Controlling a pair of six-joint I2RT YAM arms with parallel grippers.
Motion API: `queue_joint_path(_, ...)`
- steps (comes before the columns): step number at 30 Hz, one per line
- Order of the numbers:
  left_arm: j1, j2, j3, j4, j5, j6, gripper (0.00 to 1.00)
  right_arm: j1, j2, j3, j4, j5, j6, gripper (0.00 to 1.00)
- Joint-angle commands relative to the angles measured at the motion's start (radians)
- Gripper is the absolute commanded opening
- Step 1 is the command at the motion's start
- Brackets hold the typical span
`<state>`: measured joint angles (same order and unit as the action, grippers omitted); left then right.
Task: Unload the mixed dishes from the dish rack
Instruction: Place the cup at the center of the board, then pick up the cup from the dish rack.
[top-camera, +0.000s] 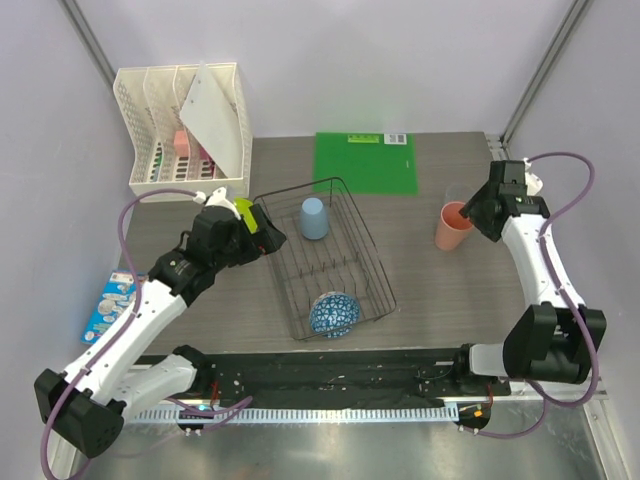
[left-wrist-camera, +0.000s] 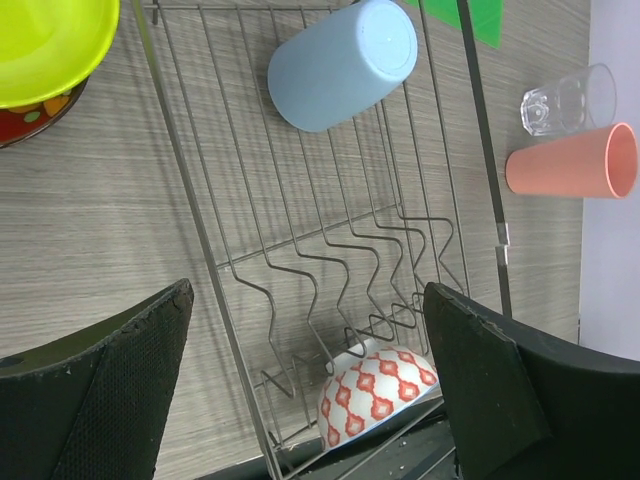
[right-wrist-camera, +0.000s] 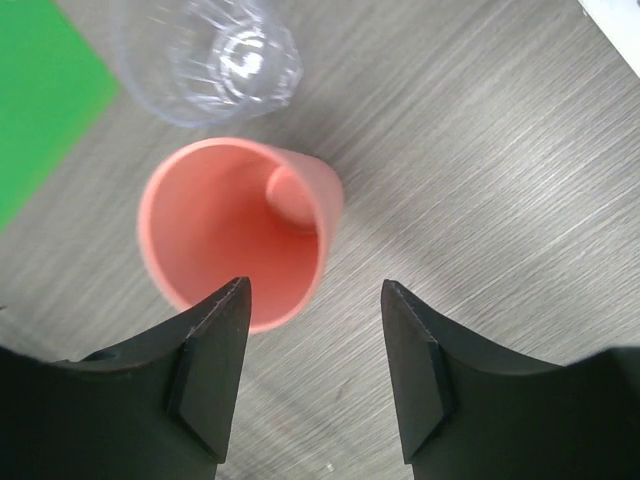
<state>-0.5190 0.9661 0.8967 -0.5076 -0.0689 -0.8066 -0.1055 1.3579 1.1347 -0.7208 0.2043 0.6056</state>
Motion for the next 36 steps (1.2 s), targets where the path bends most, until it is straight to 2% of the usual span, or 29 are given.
queue_joint_path(1, -0.004, 0.013, 0.051, -0.012, -0.028, 0.021, 0.96, 0.010, -0.078, 0.088, -0.046, -0.023, 0.014, 0.61)
queue_joint_path(4, -0.004, 0.022, 0.059, -0.009, -0.046, 0.027, 0.96, 0.013, -0.152, 0.119, -0.042, -0.072, 0.045, 0.61)
queue_joint_path(6, -0.006, 0.029, 0.067, 0.003, -0.066, 0.041, 0.97, 0.020, -0.216, 0.071, 0.039, -0.257, 0.071, 0.61)
queue_joint_path(8, -0.006, 0.063, 0.097, 0.012, -0.109, 0.085, 0.97, 0.048, -0.327, -0.017, 0.229, -0.404, 0.109, 0.60)
queue_joint_path(9, -0.007, 0.086, 0.113, 0.014, -0.123, 0.108, 0.96, 0.067, -0.362, -0.050, 0.377, -0.518, 0.124, 0.60)
queue_joint_path(11, -0.038, 0.160, 0.181, 0.007, -0.230, 0.193, 0.95, 0.119, -0.434, -0.117, 0.495, -0.581, 0.144, 0.60)
queue_joint_path(12, -0.050, 0.184, 0.200, 0.007, -0.267, 0.226, 0.97, 0.197, -0.450, -0.130, 0.561, -0.594, 0.137, 0.60)
queue_joint_path(15, -0.072, 0.292, 0.284, 0.024, -0.304, 0.290, 1.00, 0.326, -0.483, -0.162, 0.602, -0.571, 0.109, 0.60)
queue_joint_path(18, -0.079, 0.410, 0.346, 0.081, -0.318, 0.322, 1.00, 0.389, -0.508, -0.222, 0.662, -0.572, 0.114, 0.60)
queue_joint_path(22, -0.090, 0.563, 0.442, 0.089, -0.370, 0.325, 1.00, 0.405, -0.545, -0.341, 0.764, -0.606, 0.140, 0.60)
queue_joint_path(27, -0.108, 0.721, 0.540, 0.080, -0.361, 0.320, 1.00, 0.405, -0.575, -0.394, 0.774, -0.614, 0.120, 0.60)
queue_joint_path(36, -0.128, 0.870, 0.643, 0.101, -0.321, 0.319, 1.00, 0.406, -0.566, -0.431, 0.802, -0.635, 0.117, 0.60)
